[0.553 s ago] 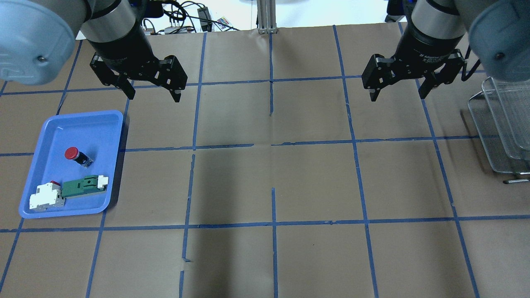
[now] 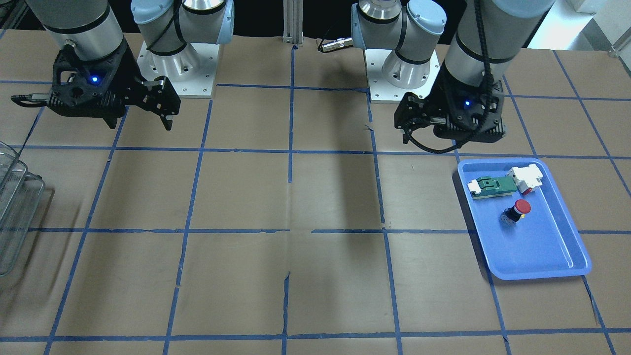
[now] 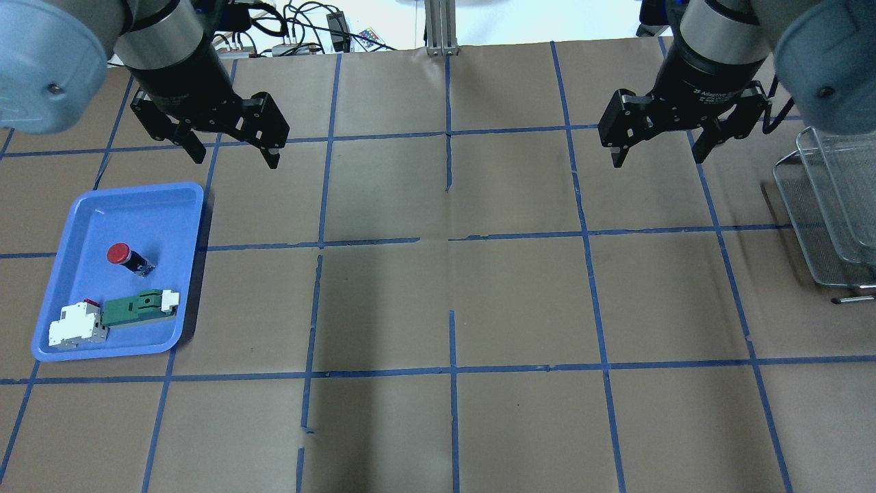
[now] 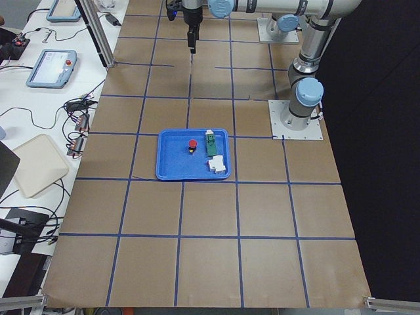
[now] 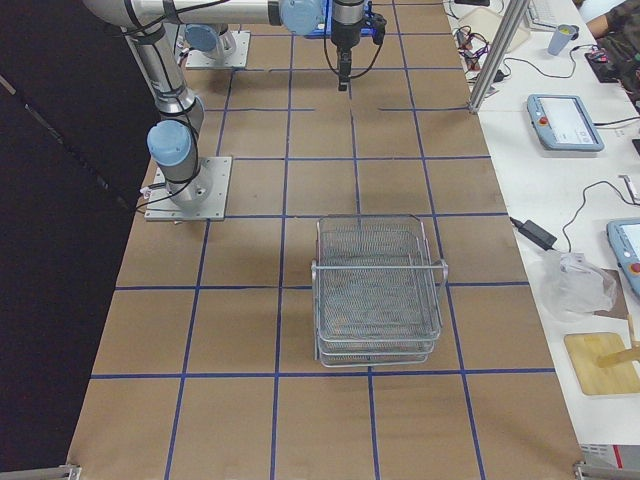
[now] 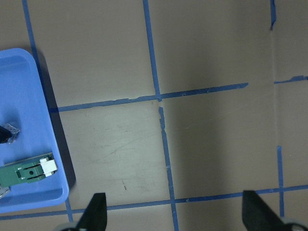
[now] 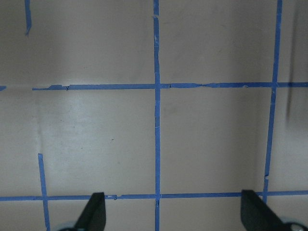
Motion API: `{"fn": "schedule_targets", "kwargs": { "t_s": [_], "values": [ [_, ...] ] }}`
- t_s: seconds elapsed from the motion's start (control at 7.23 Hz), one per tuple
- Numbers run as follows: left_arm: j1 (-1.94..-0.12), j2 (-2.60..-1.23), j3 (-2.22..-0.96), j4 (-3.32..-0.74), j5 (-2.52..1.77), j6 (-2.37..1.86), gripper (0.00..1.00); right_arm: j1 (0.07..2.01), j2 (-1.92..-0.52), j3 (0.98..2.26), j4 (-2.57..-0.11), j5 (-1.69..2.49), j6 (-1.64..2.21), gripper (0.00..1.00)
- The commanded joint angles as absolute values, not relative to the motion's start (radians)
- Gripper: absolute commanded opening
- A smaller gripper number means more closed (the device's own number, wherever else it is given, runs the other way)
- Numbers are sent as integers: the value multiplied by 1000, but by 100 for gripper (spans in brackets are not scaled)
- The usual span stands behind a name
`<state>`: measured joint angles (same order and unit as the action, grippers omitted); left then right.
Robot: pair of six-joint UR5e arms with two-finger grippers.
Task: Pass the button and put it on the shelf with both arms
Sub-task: 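Move the left gripper down over the red push button in the blue tray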
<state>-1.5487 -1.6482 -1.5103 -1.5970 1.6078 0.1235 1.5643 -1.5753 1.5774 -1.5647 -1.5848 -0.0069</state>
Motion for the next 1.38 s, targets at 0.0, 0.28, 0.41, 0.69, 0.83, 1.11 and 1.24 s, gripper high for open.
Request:
{"fn": "schedule_targets", "kwargs": {
  "t_s": [0.0, 0.28, 0.41, 0.69, 0.83, 1.11, 1.24],
  "values": [
    [-1394, -1701, -1607, -1445, 1602, 252, 100, 1568, -1577, 1578, -1565, -1578, -3, 100],
    [-1265, -1756, -1754, -1202, 1606, 418, 100, 1568, -1577, 1578, -1562, -1577, -3, 100],
    [-1193, -1773, -1799, -1160, 1606, 511, 100, 1568, -1575, 1578, -1565, -1575, -3, 100],
    [-1059, -1790, -1831, -1154, 1609, 755, 100, 1568, -1575, 1578, -1565, -1572, -3, 100],
    [-1005, -1817, -1835, -1125, 1608, 825, 100, 1568, -1575, 1578, -1566, -1574, -3, 100],
    [-989, -1867, -1839, -1060, 1603, 853, 100, 1568, -1574, 1578, -1566, -1574, -3, 100],
    [-991, -1888, -1841, -1040, 1600, 850, 100, 1568, -1574, 1578, -1566, -1574, -5, 100]
  ]
}}
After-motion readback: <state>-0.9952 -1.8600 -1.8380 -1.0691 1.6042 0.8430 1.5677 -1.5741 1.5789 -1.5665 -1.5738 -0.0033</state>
